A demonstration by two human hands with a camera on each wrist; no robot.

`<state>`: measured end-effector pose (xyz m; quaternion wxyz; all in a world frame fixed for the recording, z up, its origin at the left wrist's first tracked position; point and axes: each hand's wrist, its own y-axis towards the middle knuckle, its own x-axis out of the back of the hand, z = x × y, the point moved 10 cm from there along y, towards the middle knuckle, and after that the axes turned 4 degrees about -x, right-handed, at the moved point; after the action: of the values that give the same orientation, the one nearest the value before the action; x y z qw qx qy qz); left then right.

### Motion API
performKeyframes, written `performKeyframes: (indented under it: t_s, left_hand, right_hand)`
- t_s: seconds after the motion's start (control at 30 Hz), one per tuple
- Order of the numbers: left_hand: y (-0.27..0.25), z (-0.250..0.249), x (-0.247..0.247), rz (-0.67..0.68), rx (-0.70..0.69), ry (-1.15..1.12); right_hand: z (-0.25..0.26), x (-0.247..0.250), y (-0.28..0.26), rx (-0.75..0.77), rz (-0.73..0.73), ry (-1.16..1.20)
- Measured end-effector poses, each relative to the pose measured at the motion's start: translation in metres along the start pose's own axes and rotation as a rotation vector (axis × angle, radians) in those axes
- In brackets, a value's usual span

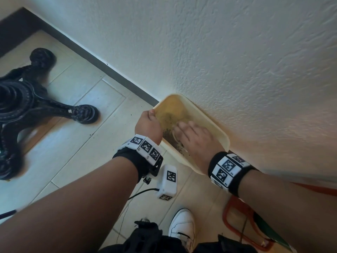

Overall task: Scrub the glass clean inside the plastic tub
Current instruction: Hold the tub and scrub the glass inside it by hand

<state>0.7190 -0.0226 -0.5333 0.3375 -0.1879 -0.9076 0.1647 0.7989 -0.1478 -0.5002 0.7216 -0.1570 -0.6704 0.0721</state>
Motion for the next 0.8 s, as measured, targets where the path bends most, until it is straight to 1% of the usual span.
performKeyframes:
  t_s: [0.03,0.1,0.13,0.2,0.23,0.27,0.33,0.4,0.5,0.6,0.67,0.8]
  left_hand:
    - [-0.001,0.000,0.000,-0.002,0.002,-0.005]
    - [-0.001,0.001,0.000,-0.004,0.007,-0.019]
    - [-0.001,0.001,-0.001,-0.002,0.007,-0.022]
    - [0.000,0.001,-0.001,-0.001,0.003,-0.024]
    - [-0.001,0.001,-0.001,-0.003,0.003,-0.025]
    - [0.000,0.001,-0.001,-0.006,0.004,-0.027]
    - [-0.001,0.002,-0.002,-0.005,0.012,-0.027]
    - [-0.001,0.003,-0.002,-0.010,0.015,-0.026]
    - [-0.001,0.003,-0.002,-0.014,0.014,-0.034]
    - [0.000,0.004,-0.001,-0.020,0.015,-0.029]
    - [0.000,0.003,-0.002,-0.018,0.013,-0.028]
    - [0.000,0.003,0.000,-0.022,0.010,-0.043]
  right_hand:
    - [0.000,-0.001,-0.001,0.000,0.006,0.003]
    - [0.009,-0.004,-0.005,0.066,0.033,0.004]
    - [0.009,-0.003,-0.007,0.075,0.045,0.021]
    - [-0.003,0.004,-0.006,0.013,0.061,0.058]
    - [-0.008,0.008,-0.006,0.004,0.065,0.059]
    - [-0.009,0.010,-0.006,0.028,0.068,0.053]
    - [-0.008,0.010,-0.008,0.071,0.060,0.043]
    - [-0.008,0.009,-0.007,0.059,0.042,0.041]
    - [0.001,0.006,-0.010,0.123,0.022,-0.011]
    - [-0.004,0.008,-0.008,0.086,0.011,-0.037]
    - [-0.001,0.004,-0.011,0.121,0.025,-0.045]
    - [0.000,0.005,-0.010,0.100,0.021,-0.057]
